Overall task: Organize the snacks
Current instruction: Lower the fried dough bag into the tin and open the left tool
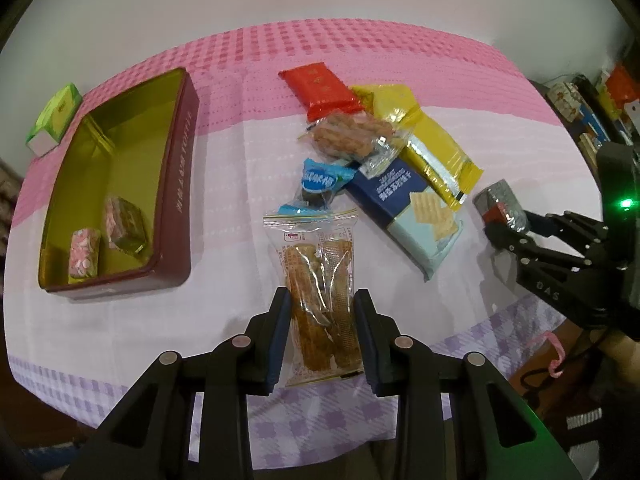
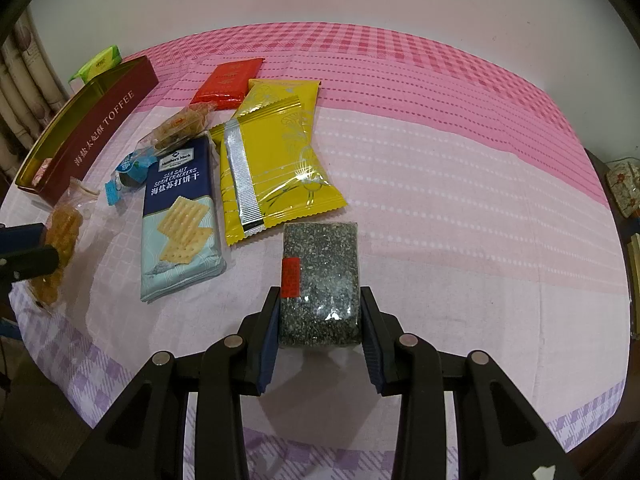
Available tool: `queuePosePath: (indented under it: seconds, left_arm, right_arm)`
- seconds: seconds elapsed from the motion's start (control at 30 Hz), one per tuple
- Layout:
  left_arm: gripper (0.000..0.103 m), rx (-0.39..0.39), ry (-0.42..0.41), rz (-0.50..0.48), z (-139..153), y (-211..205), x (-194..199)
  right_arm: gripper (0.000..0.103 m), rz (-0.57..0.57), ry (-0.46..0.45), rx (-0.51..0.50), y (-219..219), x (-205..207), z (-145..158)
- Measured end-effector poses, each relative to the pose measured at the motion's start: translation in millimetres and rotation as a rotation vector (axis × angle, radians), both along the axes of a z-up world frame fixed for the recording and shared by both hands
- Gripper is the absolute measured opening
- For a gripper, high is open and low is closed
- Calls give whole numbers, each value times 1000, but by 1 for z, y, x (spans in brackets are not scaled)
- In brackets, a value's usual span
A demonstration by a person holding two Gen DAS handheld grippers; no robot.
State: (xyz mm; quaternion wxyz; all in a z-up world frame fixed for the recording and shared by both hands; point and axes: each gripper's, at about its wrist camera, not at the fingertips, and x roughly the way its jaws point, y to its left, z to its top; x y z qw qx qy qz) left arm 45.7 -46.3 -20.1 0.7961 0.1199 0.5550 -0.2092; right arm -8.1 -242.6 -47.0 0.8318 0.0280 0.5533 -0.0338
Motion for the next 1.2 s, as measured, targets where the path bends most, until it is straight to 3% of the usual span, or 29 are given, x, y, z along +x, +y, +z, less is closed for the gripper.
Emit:
queuePosePath:
  seconds: [0.27, 0.63, 0.97, 1.2]
  left_arm:
    - [33, -6, -78, 2, 26, 12, 9]
    - [33, 71, -184, 108, 44, 87, 66]
    - [33, 183, -135, 175, 2, 141, 131]
    - [33, 173, -61, 183, -28, 145, 155]
  right_arm:
    - [34, 1, -1, -3, 0, 0, 0]
    - [34, -2, -8, -9, 2, 0, 0]
    - [34, -33, -7, -12, 4, 1, 0]
    - [34, -67, -4, -16, 4, 0, 0]
